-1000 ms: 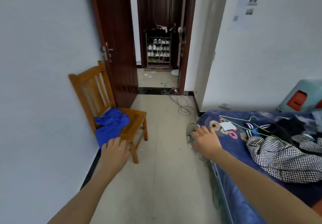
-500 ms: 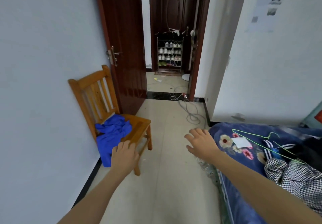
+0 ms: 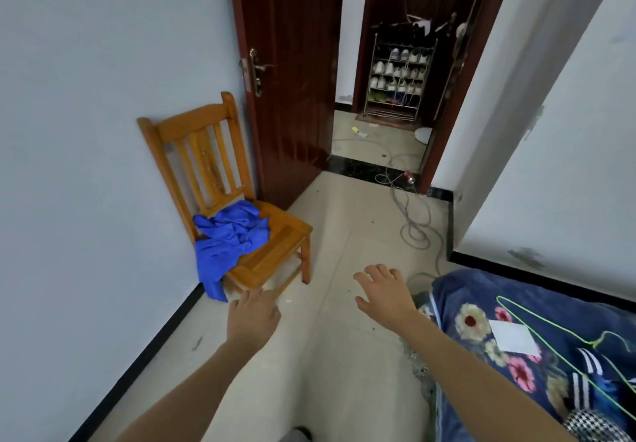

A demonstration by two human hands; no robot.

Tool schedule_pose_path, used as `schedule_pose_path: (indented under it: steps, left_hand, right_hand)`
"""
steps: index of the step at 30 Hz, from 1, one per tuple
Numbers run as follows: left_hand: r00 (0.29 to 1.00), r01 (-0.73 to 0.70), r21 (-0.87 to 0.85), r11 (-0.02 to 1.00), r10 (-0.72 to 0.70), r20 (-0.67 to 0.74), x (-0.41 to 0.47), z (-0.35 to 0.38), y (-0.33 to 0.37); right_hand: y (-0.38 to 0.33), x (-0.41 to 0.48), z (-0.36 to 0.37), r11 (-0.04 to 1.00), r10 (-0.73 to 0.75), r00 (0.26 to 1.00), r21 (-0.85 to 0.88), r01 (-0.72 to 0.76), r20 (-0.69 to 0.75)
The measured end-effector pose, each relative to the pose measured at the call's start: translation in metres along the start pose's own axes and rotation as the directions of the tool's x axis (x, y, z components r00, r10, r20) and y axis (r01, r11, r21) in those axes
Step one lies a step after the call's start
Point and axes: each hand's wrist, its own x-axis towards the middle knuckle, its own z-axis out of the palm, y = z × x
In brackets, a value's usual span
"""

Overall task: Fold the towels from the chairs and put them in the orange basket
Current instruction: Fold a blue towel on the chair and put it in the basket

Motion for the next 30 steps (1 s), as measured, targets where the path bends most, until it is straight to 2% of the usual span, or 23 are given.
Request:
schedule_pose_path:
  steps: [2, 6, 11, 16, 20, 24, 30]
  left_hand:
    - [0.999, 0.038, -0.037, 0.999, -0.038, -0.015, 0.016, 0.013, -0.005]
    - [0.984, 0.155, -0.014, 0.988, -0.153, 0.096, 0.059, 0.037, -0.015]
    - [0.946, 0.308, -0.083, 0.948, -0.296, 0.129, 0.145, 0.051, -0.021]
    - [0.930, 0.349, -0.097, 0.932, -0.333, 0.156, 0.221, 0.049, -0.018]
    - [0.910, 0.400, -0.104, 0.911, -0.382, 0.159, 0.253, 0.053, -0.020]
    - [0.853, 0.502, -0.063, 0.862, -0.482, 0.202, 0.271, 0.058, -0.031]
    - [0.709, 0.693, 0.005, 0.721, -0.682, 0.179, 0.307, 0.060, -0.043]
  right_hand:
    - [0.010, 0.032, 0.002, 0.999, -0.037, 0.999, -0.002, 0.038, 0.032]
    - [0.024, 0.101, 0.004, 0.995, -0.088, 0.988, -0.027, 0.092, 0.125]
    - [0.053, 0.190, -0.003, 0.980, -0.151, 0.964, -0.092, 0.174, 0.219]
    - [0.079, 0.263, -0.011, 0.973, -0.188, 0.958, -0.090, 0.211, 0.214]
    - [0.088, 0.312, -0.003, 0.957, -0.244, 0.933, -0.093, 0.276, 0.263]
    - [0.096, 0.365, 0.004, 0.936, -0.304, 0.913, -0.094, 0.340, 0.272]
    - [0.112, 0.452, 0.016, 0.860, -0.466, 0.839, -0.080, 0.504, 0.280]
